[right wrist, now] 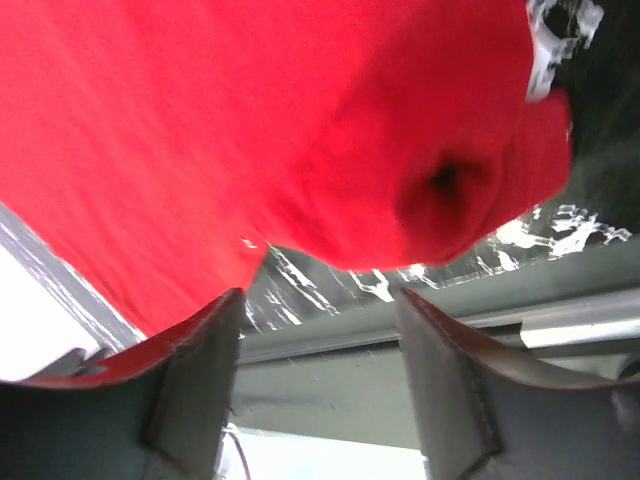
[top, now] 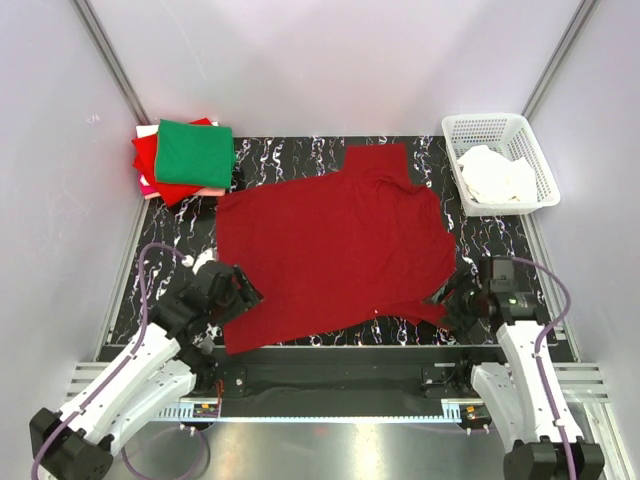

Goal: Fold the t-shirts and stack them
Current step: Flatten the tshirt out

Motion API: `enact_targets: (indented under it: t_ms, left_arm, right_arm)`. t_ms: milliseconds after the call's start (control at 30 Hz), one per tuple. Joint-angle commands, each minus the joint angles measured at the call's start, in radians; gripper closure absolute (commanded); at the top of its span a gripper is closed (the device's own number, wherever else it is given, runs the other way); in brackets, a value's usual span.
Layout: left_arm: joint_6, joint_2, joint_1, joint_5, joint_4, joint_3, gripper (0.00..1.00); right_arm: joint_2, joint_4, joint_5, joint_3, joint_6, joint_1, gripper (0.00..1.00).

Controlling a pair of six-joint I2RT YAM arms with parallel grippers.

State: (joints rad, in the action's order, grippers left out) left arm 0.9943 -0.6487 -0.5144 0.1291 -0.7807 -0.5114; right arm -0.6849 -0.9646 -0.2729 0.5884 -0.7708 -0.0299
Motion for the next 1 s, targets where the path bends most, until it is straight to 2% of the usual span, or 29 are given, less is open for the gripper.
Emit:
enact_targets:
  t_ms: [0,33,67,133,233,367,533,967]
  left_arm:
    - [0.044,-0.040,-0.068,0.018,0.070,-0.001,0.29]
    - [0.050,-0.052,-0.081,0.021,0.077,-0.001,0.29]
    - [0.055,-0.072,-0.091,0.024,0.090,0.001,0.29]
    - [0.066,-0.086,-0.113,0.032,0.103,0.001,0.29]
    - [0.072,-0.108,-0.130,0.037,0.121,0.001,0.30]
    - [0.073,-0.127,-0.139,0.037,0.136,0.005,0.30]
    - [0.072,-0.118,-0.141,0.043,0.135,0.017,0.30]
    - [0.064,-0.109,-0.141,0.044,0.159,0.051,0.29]
  right_arm:
    - [-0.010,0.047,-0.005,-0.053,-0.018,0.127,0.39]
    - [-0.007,0.043,0.014,-0.055,-0.027,0.128,0.39]
    - [-0.004,0.035,0.029,-0.056,-0.051,0.184,0.45]
    - [0.027,0.018,0.087,-0.056,-0.077,0.240,0.51]
    - [0.050,0.012,0.113,-0.087,-0.122,0.311,0.54]
    - [-0.010,0.064,0.132,-0.108,-0.151,0.364,0.50]
    - [-0.126,0.124,0.207,-0.096,-0.136,0.372,0.45]
    - [-0.360,0.268,0.316,-0.049,-0.125,0.374,0.46]
